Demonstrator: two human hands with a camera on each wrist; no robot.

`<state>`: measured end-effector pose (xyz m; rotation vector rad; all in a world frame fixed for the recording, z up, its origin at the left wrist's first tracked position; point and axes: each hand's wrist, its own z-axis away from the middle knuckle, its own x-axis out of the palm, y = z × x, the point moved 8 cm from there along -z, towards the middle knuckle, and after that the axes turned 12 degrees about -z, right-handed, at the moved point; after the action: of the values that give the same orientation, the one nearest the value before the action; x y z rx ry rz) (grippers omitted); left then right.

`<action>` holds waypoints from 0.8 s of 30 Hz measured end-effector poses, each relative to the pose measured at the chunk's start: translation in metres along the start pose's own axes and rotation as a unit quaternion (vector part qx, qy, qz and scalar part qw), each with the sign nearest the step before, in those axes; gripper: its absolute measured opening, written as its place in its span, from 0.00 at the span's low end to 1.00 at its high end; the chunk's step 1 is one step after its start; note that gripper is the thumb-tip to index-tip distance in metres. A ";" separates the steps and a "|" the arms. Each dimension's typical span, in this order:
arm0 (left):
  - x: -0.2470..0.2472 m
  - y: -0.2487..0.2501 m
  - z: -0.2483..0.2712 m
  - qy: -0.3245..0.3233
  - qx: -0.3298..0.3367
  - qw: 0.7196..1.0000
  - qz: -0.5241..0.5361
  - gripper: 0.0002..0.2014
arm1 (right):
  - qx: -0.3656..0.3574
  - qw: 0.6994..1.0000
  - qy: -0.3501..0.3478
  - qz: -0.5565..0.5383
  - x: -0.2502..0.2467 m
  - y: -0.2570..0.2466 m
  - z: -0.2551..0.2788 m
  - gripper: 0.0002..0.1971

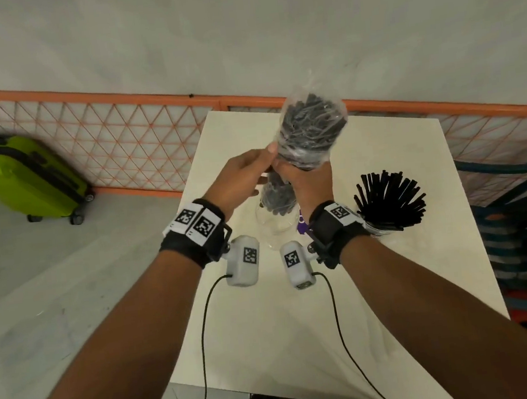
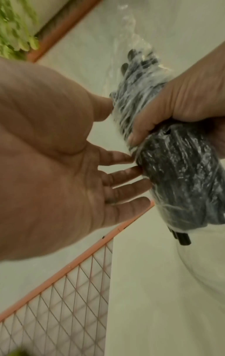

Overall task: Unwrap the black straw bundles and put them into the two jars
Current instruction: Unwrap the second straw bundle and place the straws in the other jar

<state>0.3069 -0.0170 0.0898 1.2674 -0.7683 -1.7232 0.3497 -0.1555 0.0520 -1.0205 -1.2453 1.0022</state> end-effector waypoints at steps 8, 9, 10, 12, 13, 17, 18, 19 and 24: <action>-0.012 -0.048 0.012 0.083 -0.032 0.996 -0.006 0.20 | 0.049 0.998 0.003 -0.049 -0.014 0.035 0.007 0.36; -0.015 -0.054 0.018 0.091 -0.039 0.995 -0.001 0.19 | 0.048 0.997 -0.005 -0.058 -0.014 0.035 0.006 0.33; -0.018 -0.061 0.024 0.095 -0.044 0.994 0.002 0.18 | 0.048 0.997 -0.010 -0.063 -0.015 0.033 0.006 0.30; -0.022 -0.072 0.039 0.101 -0.048 0.994 0.005 0.16 | 0.039 0.998 -0.008 -0.046 -0.017 0.025 0.006 0.22; -0.024 -0.077 0.046 0.104 -0.048 0.993 0.008 0.15 | 0.030 0.999 -0.004 -0.021 -0.018 0.018 0.004 0.18; -0.026 -0.111 0.080 0.111 -0.080 0.990 0.035 0.14 | -0.009 1.000 -0.009 0.007 -0.028 -0.017 0.000 0.15; -0.024 -0.121 0.088 0.112 -0.089 0.989 0.039 0.13 | -0.019 1.000 -0.013 -0.016 -0.030 -0.027 0.000 0.13; -0.022 -0.130 0.095 0.113 -0.097 0.988 0.041 0.12 | -0.031 0.999 -0.017 -0.038 -0.033 -0.035 -0.001 0.11; -0.009 -0.160 0.108 0.108 -0.129 0.984 0.049 0.11 | -0.023 0.996 -0.082 0.012 -0.019 -0.024 0.000 0.20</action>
<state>0.1620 0.0643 -0.0095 1.1920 -0.4554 -1.5196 0.3491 -0.1798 0.0707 -1.0061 -1.3980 1.0973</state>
